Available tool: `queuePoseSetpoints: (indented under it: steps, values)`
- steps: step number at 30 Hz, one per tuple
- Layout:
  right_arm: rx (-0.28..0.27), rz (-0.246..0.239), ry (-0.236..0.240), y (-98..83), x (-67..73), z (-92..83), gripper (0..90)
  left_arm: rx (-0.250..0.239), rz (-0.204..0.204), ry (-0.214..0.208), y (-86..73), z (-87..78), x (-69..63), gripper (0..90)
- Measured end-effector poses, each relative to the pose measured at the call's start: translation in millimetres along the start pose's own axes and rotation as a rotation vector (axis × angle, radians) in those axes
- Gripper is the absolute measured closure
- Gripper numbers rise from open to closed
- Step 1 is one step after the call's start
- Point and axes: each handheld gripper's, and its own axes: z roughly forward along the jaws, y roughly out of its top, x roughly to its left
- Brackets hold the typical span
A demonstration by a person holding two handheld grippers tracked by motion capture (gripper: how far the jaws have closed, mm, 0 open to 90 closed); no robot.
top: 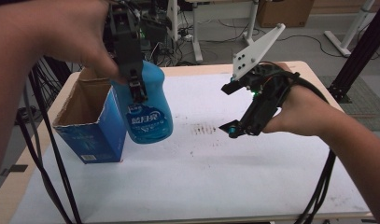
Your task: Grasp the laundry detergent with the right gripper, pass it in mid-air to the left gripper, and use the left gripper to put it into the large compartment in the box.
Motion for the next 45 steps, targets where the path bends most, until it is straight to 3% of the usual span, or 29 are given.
queuePoseSetpoints:
  steps: [1,2,3,6,7,8,9,10,11,12,13,14,15,21,24,25,27,31,35,37,41,43,45]
  values:
    - [0.000,0.000,0.000,0.0,0.0,0.0,0.5,0.000,0.000,0.000,0.0,0.0,0.0,38.5]
    - [0.028,-0.010,-0.023,0.5,-1.5,-5.1,0.5,-0.007,-0.040,0.000,-5.7,-10.9,2.7,38.5]
    - [0.039,-0.009,-0.019,0.4,-2.5,-7.6,0.5,-0.007,-0.040,0.000,-5.7,-10.9,2.7,38.5]
    - [0.077,0.003,-0.011,-2.0,-7.3,-13.6,0.5,-0.030,-0.132,0.007,-18.1,-33.7,10.2,38.5]
    - [0.077,0.003,-0.011,-2.0,-7.3,-13.6,0.5,-0.030,-0.132,0.007,-18.1,-33.7,10.2,38.5]
    - [0.101,0.008,-0.002,-4.2,-10.4,-16.5,0.5,-0.042,-0.194,0.008,-25.2,-42.8,14.5,38.4]
    - [0.101,0.008,-0.002,-4.2,-10.4,-16.5,0.5,-0.042,-0.194,0.008,-25.2,-42.8,14.5,38.5]
    - [0.120,0.017,-0.002,-6.2,-12.3,-19.2,0.6,-0.057,-0.273,0.002,-33.8,-50.0,20.4,38.4]
    - [0.120,0.017,-0.002,-6.2,-12.3,-19.2,0.6,-0.057,-0.273,0.002,-33.8,-50.0,20.4,38.5]
    - [0.125,0.019,0.000,-8.3,-13.8,-21.6,0.5,-0.081,-0.356,0.001,-43.7,-55.1,26.7,38.4]
    - [0.125,0.019,0.000,-8.3,-13.8,-21.6,0.5,-0.081,-0.356,0.001,-43.7,-55.1,26.7,38.4]
    - [0.130,0.020,-0.003,-10.8,-15.0,-23.2,0.5,-0.098,-0.458,0.000,-55.1,-58.1,33.0,38.4]
    - [0.134,0.027,-0.003,-12.3,-15.4,-23.9,0.6,-0.105,-0.518,0.000,-60.9,-58.4,36.1,38.4]
    - [0.145,0.040,-0.011,-17.3,-17.6,-26.0,0.6,-0.096,-0.779,-0.003,-93.1,-59.2,55.3,38.4]
    - [0.146,0.033,-0.015,-17.2,-18.0,-24.9,0.6,-0.074,-0.873,0.017,-103.3,-55.1,62.7,38.4]
    - [0.142,0.033,-0.014,-17.0,-17.8,-24.0,0.6,-0.074,-0.873,0.017,-103.3,-55.1,62.7,38.4]
    - [0.148,0.033,-0.015,-16.7,-17.5,-22.3,0.6,-0.056,-0.928,0.024,-112.1,-47.7,71.1,38.4]
    - [0.154,0.034,-0.014,-17.3,-17.5,-19.0,0.6,-0.038,-0.954,0.021,-118.2,-33.9,82.4,38.4]
    - [0.153,0.046,-0.015,-19.1,-18.1,-16.9,0.6,-0.029,-0.944,0.006,-121.2,-21.5,91.7,38.4]
    - [0.155,0.050,-0.015,-20.4,-18.7,-16.0,0.6,-0.018,-0.916,-0.008,-121.4,-5.8,99.8,38.4]
    - [0.162,0.062,-0.018,-22.6,-20.2,-15.0,0.6,0.014,-0.818,-0.005,-116.7,17.6,107.8,38.4]
    - [0.164,0.064,-0.018,-23.0,-21.4,-14.1,0.6,0.035,-0.740,0.006,-111.9,34.1,111.4,38.5]
    - [0.166,0.067,-0.016,-23.2,-21.8,-13.0,0.6,0.038,-0.720,0.010,-111.0,37.3,112.1,38.4]
